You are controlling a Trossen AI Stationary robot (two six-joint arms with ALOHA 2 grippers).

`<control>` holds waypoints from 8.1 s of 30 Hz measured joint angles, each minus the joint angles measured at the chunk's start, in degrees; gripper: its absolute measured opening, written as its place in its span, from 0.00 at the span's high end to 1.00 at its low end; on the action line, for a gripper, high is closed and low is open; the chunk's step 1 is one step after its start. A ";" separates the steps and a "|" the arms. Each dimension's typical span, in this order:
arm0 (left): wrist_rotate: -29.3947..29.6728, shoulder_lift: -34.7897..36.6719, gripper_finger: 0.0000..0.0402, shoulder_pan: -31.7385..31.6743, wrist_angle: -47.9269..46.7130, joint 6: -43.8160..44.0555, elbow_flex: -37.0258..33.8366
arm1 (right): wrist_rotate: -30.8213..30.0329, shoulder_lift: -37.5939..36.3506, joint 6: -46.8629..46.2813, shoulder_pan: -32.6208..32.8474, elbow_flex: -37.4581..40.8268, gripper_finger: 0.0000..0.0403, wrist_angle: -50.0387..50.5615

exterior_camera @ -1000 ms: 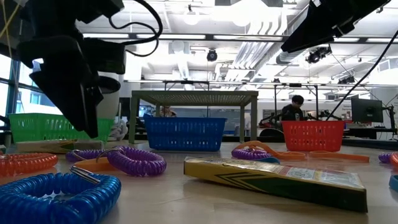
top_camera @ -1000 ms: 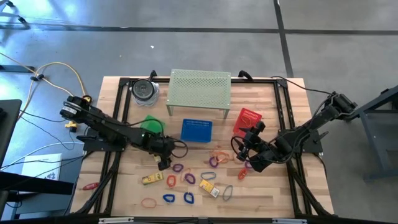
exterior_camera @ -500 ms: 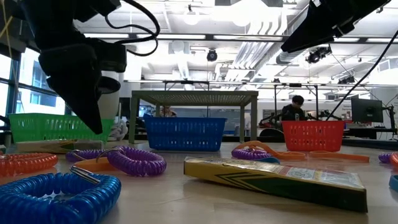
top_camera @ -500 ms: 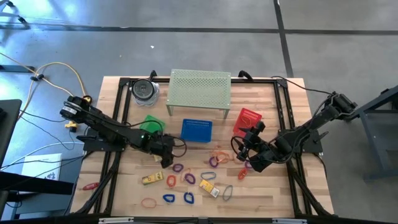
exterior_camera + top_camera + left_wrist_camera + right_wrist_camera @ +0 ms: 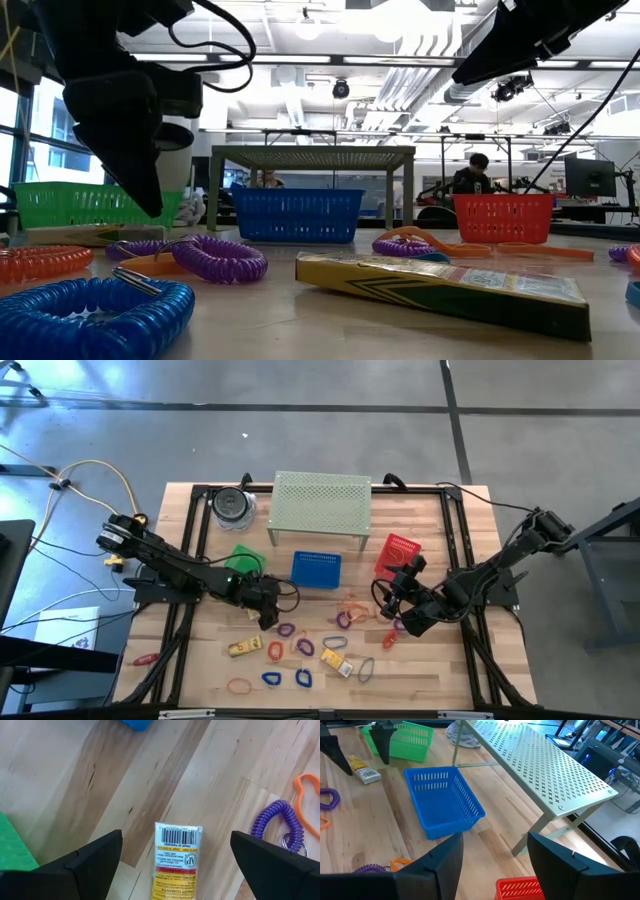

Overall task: Pick & Place Office Desk Supplies
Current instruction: Put the crayon box into the green bin

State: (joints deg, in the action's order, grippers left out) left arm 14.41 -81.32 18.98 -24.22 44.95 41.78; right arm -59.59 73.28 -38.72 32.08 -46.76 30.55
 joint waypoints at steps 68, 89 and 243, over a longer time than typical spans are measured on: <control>-3.30 -7.37 0.13 2.19 -2.37 -4.17 0.11 | 4.72 0.00 4.48 0.00 0.00 0.48 -2.54; -3.12 -7.48 0.44 2.21 -2.06 -2.86 0.11 | 4.72 0.00 4.48 0.01 0.00 0.48 -2.54; -10.51 -0.96 0.70 -11.98 -65.94 -0.86 30.32 | 5.88 0.04 4.07 -0.01 0.00 0.48 -4.63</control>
State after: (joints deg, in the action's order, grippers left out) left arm 3.90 -82.28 7.01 -90.16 44.09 72.10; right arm -53.72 73.32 -34.65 32.08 -46.76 25.91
